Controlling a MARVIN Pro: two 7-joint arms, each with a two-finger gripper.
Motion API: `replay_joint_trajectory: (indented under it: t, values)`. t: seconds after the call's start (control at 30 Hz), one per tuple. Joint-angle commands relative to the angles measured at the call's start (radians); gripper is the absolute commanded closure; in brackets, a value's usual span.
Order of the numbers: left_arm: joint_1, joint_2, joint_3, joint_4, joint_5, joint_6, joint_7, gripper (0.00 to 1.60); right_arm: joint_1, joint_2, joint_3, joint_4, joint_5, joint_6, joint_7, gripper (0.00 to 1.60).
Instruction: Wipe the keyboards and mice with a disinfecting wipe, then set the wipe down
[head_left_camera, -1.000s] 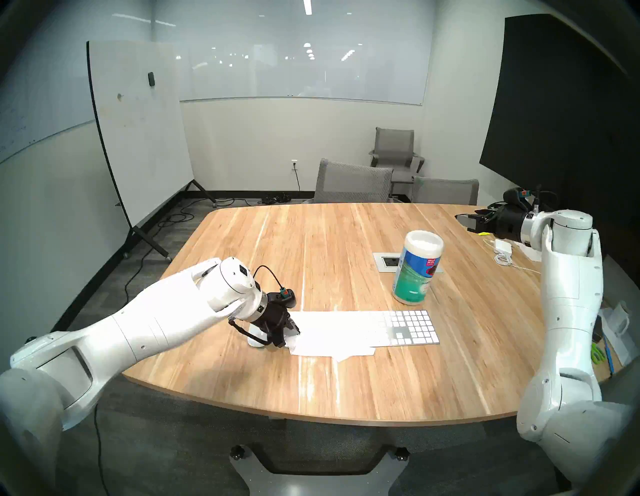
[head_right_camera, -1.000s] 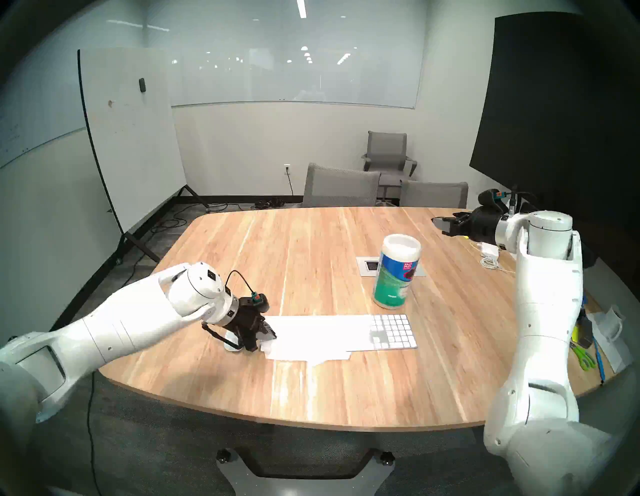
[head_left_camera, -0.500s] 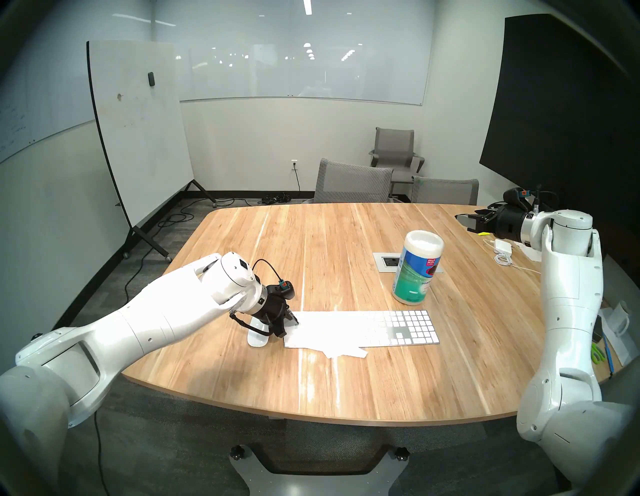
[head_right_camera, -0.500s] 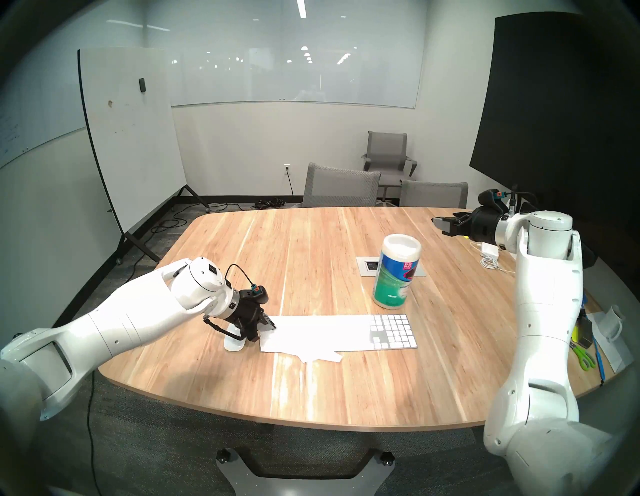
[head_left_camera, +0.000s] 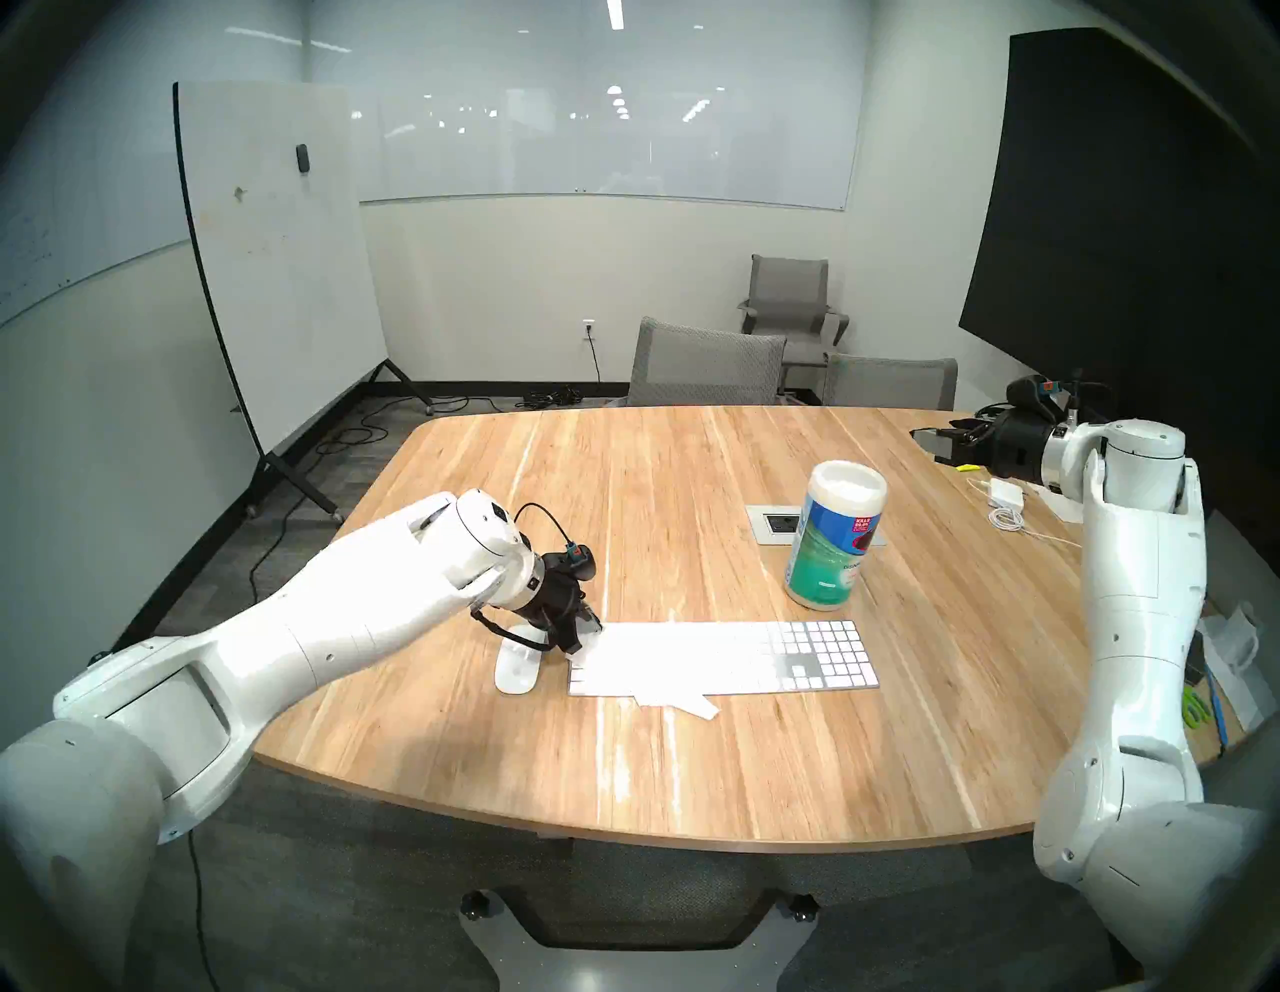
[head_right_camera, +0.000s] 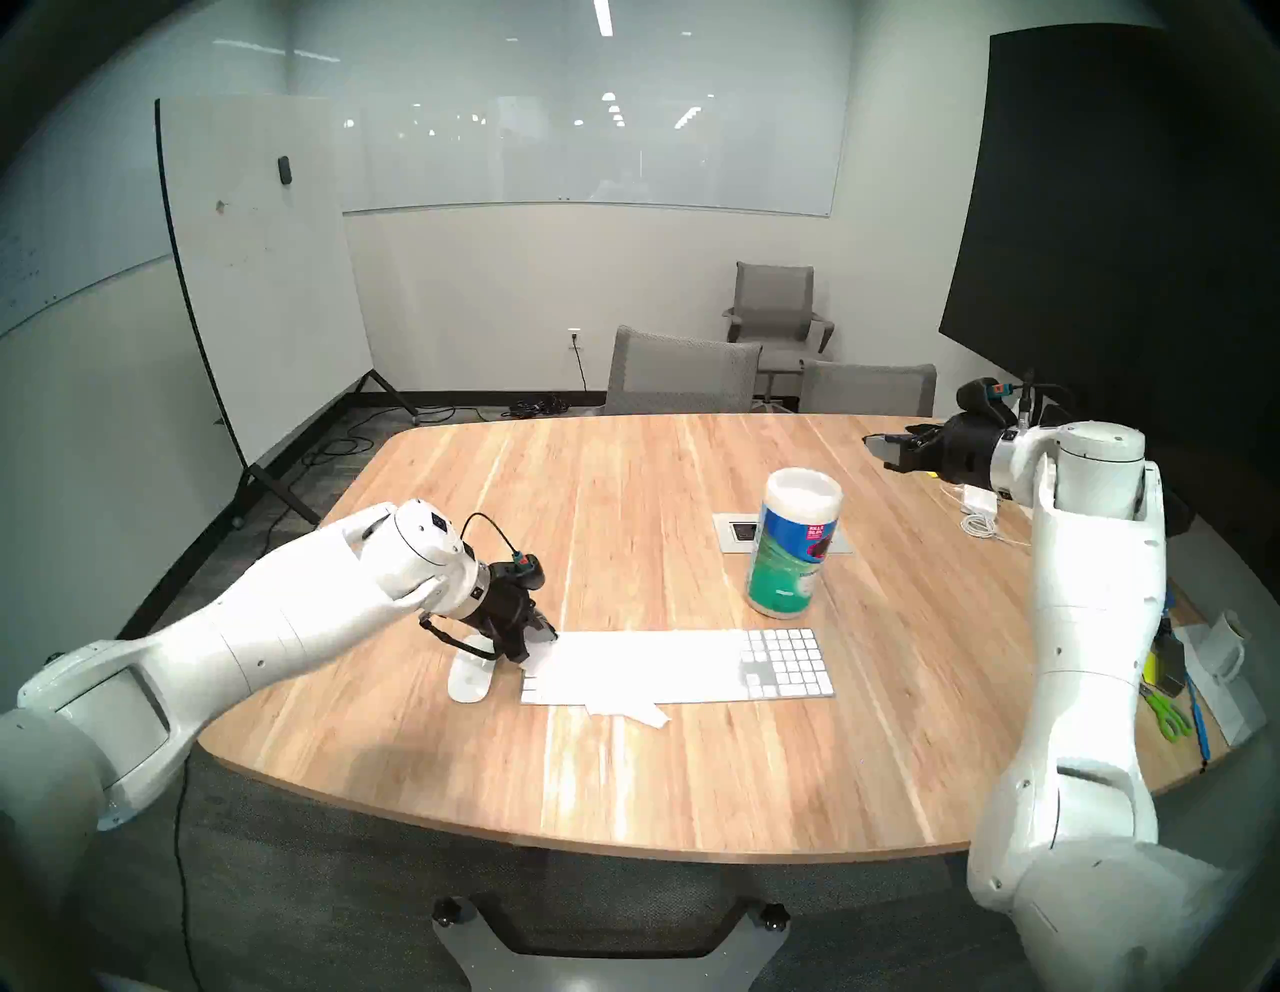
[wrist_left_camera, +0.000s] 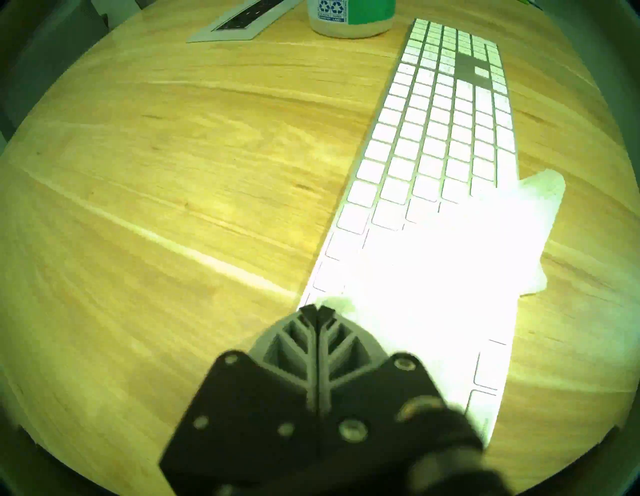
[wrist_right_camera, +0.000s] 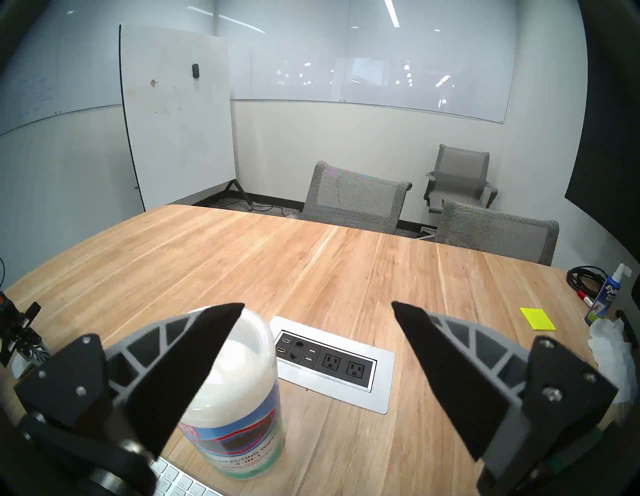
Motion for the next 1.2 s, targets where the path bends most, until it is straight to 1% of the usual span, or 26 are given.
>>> replay_joint_trajectory:
  t: [0.0,0.2,0.37,0.6,0.97,1.17]
  values:
    - [-0.037,-0.061,0.006,-0.011,0.009,0.017,-0.001,1.6,0.02,0.002,-0.001,-0.019,0.002,0.0,-0.002,0.0]
    - [-0.053,-0.116,0.015,0.022,0.023,0.037,0.005,1.6,0.02,0.002,-0.001,-0.019,0.002,0.0,-0.002,0.0]
    - [-0.048,-0.153,0.02,0.06,0.031,0.041,0.013,1.6,0.02,0.002,-0.001,-0.019,0.002,0.001,-0.002,0.0]
    - [-0.048,-0.194,0.029,0.123,0.04,0.027,0.019,1.6,0.02,0.002,-0.001,-0.02,0.002,0.001,-0.002,0.0]
    - [-0.072,-0.29,0.051,0.212,0.052,0.02,0.03,1.6,0.02,0.002,-0.001,-0.019,0.002,0.001,-0.002,0.0]
    - [-0.076,-0.322,0.06,0.245,0.056,0.016,0.031,1.6,0.02,0.002,-0.001,-0.019,0.002,0.0,-0.002,0.0]
